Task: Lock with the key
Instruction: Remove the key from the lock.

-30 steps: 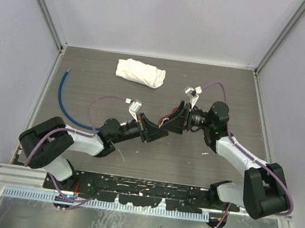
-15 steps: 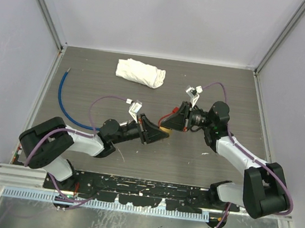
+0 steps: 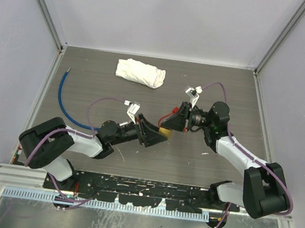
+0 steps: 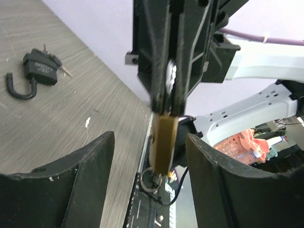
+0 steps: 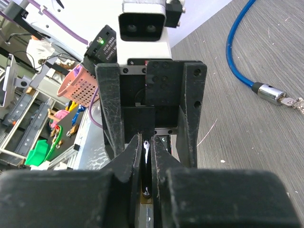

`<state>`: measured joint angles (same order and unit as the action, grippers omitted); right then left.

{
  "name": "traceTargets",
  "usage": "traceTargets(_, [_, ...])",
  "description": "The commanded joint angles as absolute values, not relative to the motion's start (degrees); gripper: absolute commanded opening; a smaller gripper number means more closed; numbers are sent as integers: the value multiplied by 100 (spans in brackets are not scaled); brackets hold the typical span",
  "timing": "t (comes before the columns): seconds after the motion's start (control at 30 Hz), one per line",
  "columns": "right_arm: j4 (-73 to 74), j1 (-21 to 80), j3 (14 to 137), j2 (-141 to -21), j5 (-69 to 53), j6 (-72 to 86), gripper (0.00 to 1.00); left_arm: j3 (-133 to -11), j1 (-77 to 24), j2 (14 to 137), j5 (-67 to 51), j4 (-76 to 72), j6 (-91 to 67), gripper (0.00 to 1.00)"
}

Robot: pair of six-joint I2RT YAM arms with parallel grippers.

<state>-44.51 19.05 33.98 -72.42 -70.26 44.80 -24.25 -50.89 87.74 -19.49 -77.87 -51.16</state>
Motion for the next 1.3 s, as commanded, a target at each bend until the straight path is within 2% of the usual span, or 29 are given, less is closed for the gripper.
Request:
traceTargets(0.0, [-4772, 1872, 3559, -7146, -7106, 4500, 1, -2153, -5072, 8659, -1877, -8118, -4950, 64])
traceTargets(0.13, [-4773, 1872, 3557, -7173, -7116, 4492, 1, -2143, -5078, 8749, -2058, -7918, -5024, 61])
traceTargets(0.23, [-4772, 1872, 3559, -7227, -7121, 4491, 1, -2239, -5072, 8864, -2234, -7953, -5107, 50])
traceTargets(0.33, [-4764, 1871, 3553, -7250, -7136, 4485, 1, -2295, -5075, 8926, -2275, -8024, -5156, 42])
traceTargets(0.4, [-4749, 1863, 3555, -7251, -7137, 4469, 1, -2322, -5075, 8938, -2277, -8059, -5165, 33])
traceTargets(0.57, [-4633, 1850, 3564, -7231, -7124, 4316, 1, -2254, -5073, 8915, -2244, -8060, -5138, 2])
traceTargets(0.6, [-4570, 1840, 3566, -7218, -7116, 4230, 1, -2223, -5077, 8901, -2242, -8067, -5108, 0])
traceTargets(0.9, [-4307, 1414, 3473, -6982, -6781, 3757, 1, -2011, -5072, 9034, -2579, -7453, -5337, 0])
traceTargets(1.27, [-4809, 1176, 3339, -7269, -6740, 4280, 1, -1430, -5115, 9573, -2596, -8002, -5263, 0])
